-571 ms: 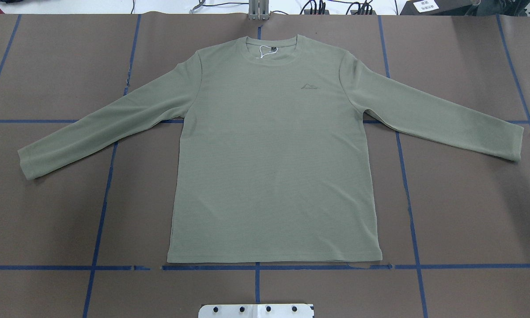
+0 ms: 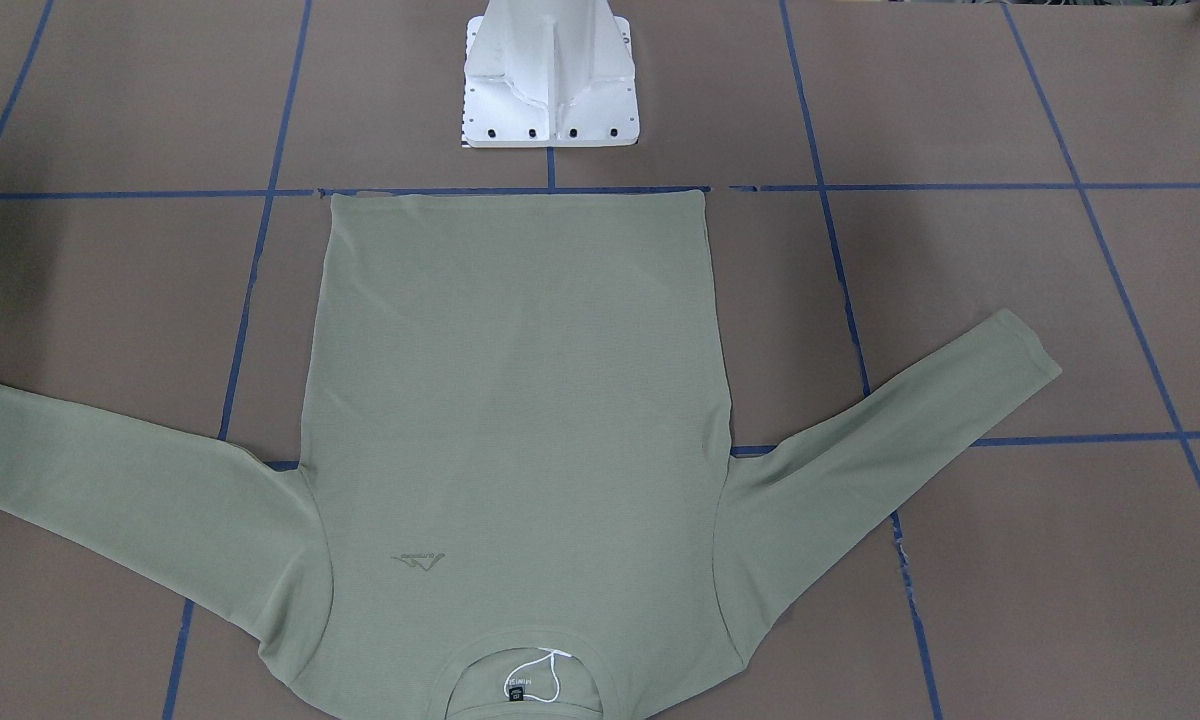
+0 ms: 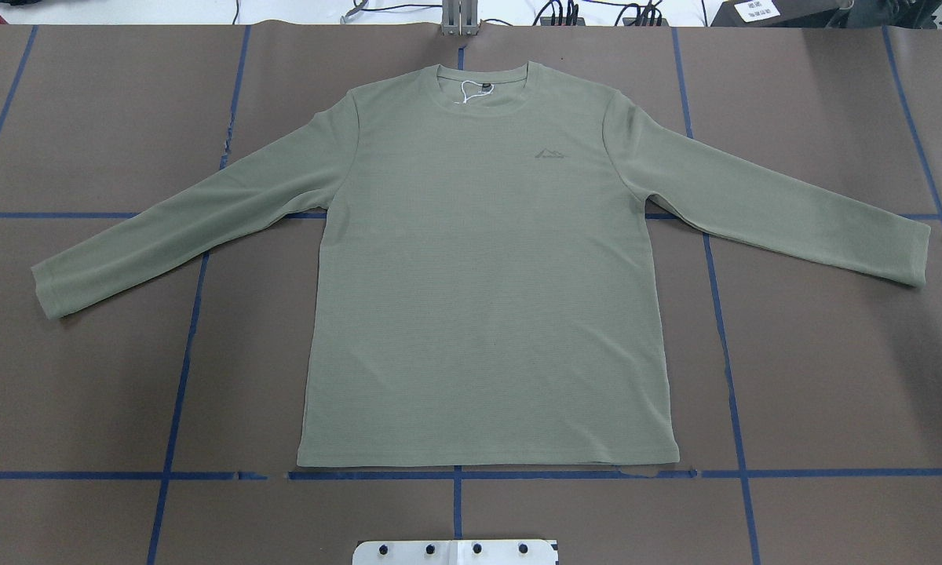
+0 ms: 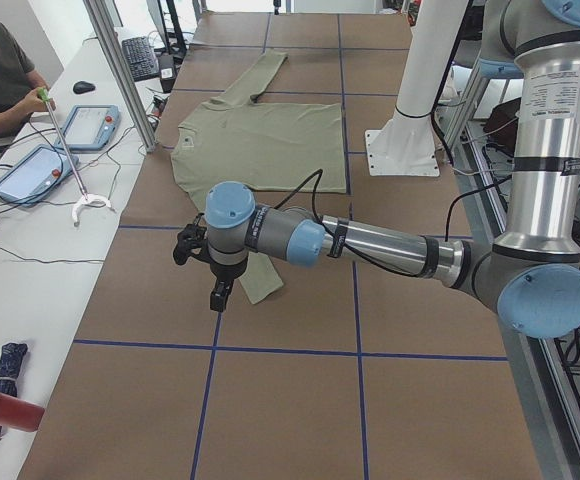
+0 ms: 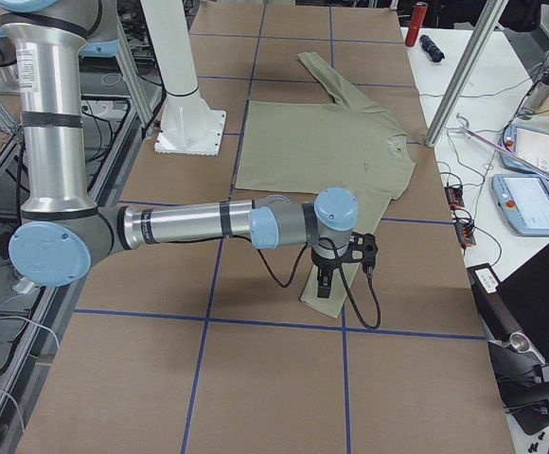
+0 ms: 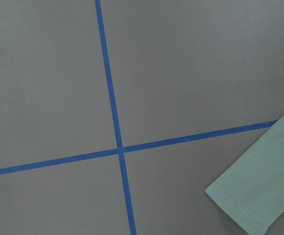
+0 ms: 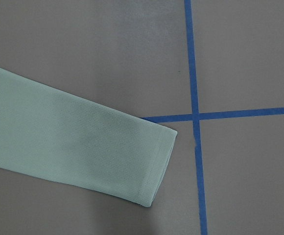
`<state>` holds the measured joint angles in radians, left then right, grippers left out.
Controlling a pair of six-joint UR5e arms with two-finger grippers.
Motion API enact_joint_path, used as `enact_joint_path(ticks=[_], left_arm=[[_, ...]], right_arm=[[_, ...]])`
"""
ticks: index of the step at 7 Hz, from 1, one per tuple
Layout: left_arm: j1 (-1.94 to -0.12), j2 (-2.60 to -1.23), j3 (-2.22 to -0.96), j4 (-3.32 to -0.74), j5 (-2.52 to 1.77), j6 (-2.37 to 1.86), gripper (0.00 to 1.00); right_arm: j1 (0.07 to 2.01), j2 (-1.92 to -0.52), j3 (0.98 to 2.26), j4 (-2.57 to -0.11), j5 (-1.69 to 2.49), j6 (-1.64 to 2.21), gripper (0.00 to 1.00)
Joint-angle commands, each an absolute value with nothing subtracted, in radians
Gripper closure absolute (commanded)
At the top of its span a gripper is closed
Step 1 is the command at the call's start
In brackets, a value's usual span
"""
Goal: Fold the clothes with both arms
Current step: 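Move the right gripper to the sleeve cuff nearest it and grasp it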
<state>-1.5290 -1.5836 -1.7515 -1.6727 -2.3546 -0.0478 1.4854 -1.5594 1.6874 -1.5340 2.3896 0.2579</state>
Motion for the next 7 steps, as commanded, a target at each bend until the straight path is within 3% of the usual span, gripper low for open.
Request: enact_joint_path(ticks=[1, 5, 7], left_arm=[[-1.526, -1.582, -1.746, -1.675, -2.358, -0.051, 0.00], [-1.526, -1.585, -1.736, -1.683, -2.362, -0.049, 0.00], [-1.526, -1.594, -1.733, -1.686, -2.364, -0.049, 0.00]], right_arm=[[1.480, -1.559, 1.674, -1.528, 2.416, 0.258, 0.00], [1.330, -1.505, 1.536, -1.318, 2.467, 0.291, 0.00], [1.330, -1.346, 1.300, -1.316, 2.470, 0.327, 0.00]])
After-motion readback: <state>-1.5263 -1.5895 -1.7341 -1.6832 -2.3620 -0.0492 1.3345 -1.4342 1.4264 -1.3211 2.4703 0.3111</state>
